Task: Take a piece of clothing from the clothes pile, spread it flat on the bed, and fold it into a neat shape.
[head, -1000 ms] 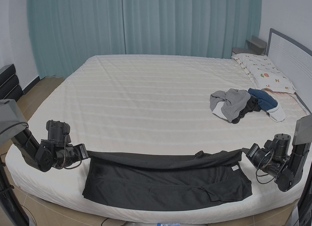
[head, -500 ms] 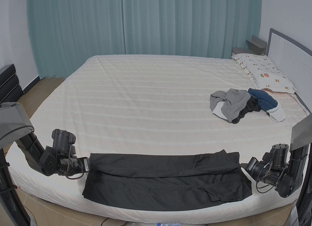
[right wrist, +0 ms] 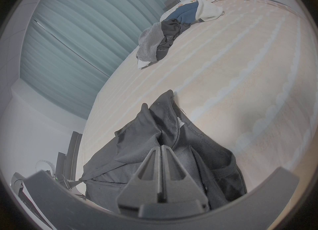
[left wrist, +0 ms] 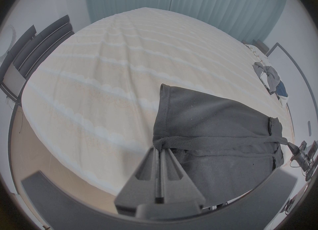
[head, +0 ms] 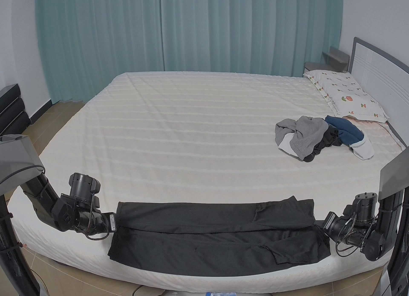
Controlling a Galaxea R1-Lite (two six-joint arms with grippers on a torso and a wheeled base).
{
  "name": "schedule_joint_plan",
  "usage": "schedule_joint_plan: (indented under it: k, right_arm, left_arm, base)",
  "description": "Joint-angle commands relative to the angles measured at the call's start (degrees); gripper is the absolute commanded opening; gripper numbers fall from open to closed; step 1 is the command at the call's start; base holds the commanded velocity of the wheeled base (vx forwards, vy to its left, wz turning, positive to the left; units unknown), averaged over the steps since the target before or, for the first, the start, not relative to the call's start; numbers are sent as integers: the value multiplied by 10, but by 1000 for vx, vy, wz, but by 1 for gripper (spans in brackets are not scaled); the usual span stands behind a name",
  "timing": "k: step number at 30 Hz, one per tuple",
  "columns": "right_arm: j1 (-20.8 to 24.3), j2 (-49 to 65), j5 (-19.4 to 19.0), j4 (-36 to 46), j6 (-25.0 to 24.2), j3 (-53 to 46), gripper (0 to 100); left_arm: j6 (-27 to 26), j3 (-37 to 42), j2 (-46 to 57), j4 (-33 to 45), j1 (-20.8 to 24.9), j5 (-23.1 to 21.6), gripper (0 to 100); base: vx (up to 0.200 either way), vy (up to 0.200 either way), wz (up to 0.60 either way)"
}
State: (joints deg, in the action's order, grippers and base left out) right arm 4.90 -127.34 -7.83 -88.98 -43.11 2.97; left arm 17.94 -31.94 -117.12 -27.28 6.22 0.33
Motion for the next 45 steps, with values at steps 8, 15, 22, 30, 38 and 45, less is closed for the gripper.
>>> schedule_joint_plan:
  k: [8, 15, 22, 30, 38, 45]
  right_arm:
    - [-29, 17, -1, -7, -4, 10, 0]
    - [-27, 18, -1, -7, 2, 1, 0]
    - [-28, 10, -1, -7, 22, -13, 0]
    - [-26, -5, -1, -7, 49, -30, 0]
    - [-25, -32, -1, -7, 54, -28, 100]
    - [-40, -3, -4, -8, 43, -22, 100]
  left_arm:
    - [4, -9, 37, 2, -7, 1, 0]
    - [-3, 0, 43, 10, -8, 2, 0]
    - [-12, -6, 36, 53, -6, 2, 0]
    - [-16, -7, 21, 60, -4, 2, 0]
    - [-16, -8, 17, 72, -2, 2, 100]
    - [-15, -13, 25, 71, -9, 2, 100]
  base:
    - [0, 0, 0]
    - [0, 0, 0]
    - [0, 0, 0]
    - [0, 0, 0]
    - [0, 0, 0]
    - [0, 0, 0]
